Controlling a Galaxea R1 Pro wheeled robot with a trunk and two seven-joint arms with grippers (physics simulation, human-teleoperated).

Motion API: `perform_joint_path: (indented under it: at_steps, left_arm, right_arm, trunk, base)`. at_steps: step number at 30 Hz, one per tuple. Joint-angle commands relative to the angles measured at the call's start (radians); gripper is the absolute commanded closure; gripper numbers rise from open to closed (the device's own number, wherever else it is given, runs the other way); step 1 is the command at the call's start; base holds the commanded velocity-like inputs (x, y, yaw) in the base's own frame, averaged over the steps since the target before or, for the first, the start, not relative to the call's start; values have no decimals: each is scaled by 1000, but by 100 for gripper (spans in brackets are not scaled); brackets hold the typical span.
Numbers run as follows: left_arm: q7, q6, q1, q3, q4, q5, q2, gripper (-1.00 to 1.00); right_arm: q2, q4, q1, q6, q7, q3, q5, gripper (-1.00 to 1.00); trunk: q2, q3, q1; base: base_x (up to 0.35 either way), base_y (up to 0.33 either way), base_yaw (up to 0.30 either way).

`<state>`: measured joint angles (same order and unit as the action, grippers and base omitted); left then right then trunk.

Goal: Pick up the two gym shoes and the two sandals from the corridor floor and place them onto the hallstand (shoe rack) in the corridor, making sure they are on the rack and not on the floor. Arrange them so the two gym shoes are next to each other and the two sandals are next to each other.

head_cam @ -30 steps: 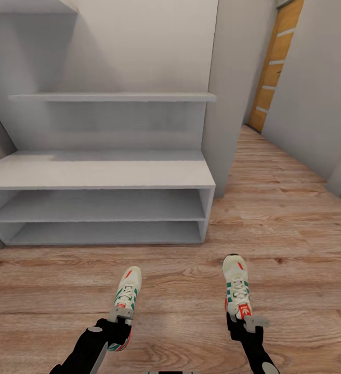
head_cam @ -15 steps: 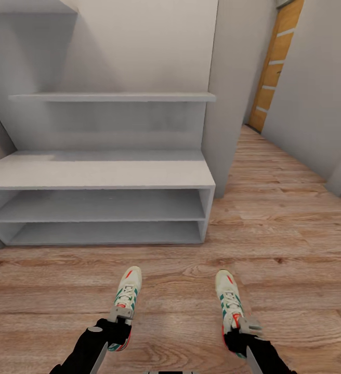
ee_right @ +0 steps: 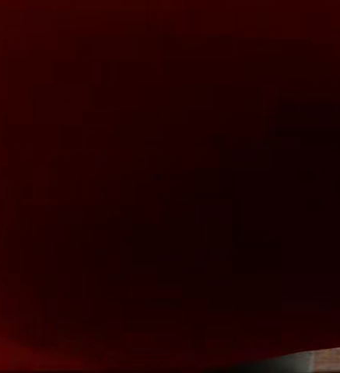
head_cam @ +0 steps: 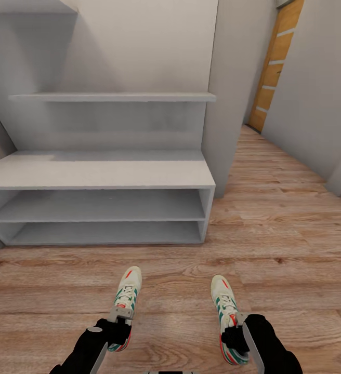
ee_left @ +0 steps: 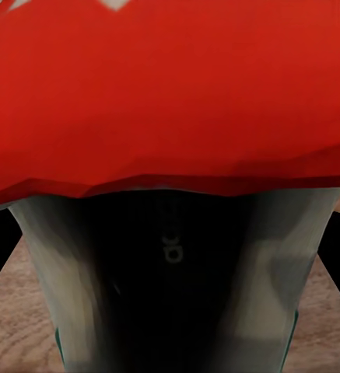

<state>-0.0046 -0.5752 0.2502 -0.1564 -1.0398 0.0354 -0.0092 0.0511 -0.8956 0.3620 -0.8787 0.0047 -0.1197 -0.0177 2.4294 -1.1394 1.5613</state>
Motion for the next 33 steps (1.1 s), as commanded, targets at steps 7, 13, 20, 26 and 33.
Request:
perform_joint_path:
  at_steps: [7,13,20,26,33]
  left_arm:
    - [0,0,0,1,-1,0,0,100]
    - [0,0,0,1,-2,0,0,100]
    - [0,0,0,2,-2,0,0,100]
    - [0,0,0,4,-2,0,0,100]
    - [0,0,0,3,-2,-1,0,100]
  right_arm:
    - [2,-4,7,-51,0,0,0,100]
    - [8,-5,73,-153,0,0,-1,100]
    - [12,-4,170,-168,1,0,0,100]
    - [17,-2,250,-168,1,0,1,100]
    - [23,1,301,-168,1,0,6,100]
  trunk:
    - [0,0,0]
    - [0,0,0]
    - [0,0,0]
    - [0,0,0]
    - [0,0,0]
  base:
    - [0,0,0]
    - [0,0,0]
    - [0,0,0]
    - [0,0,0]
    - [0,0,0]
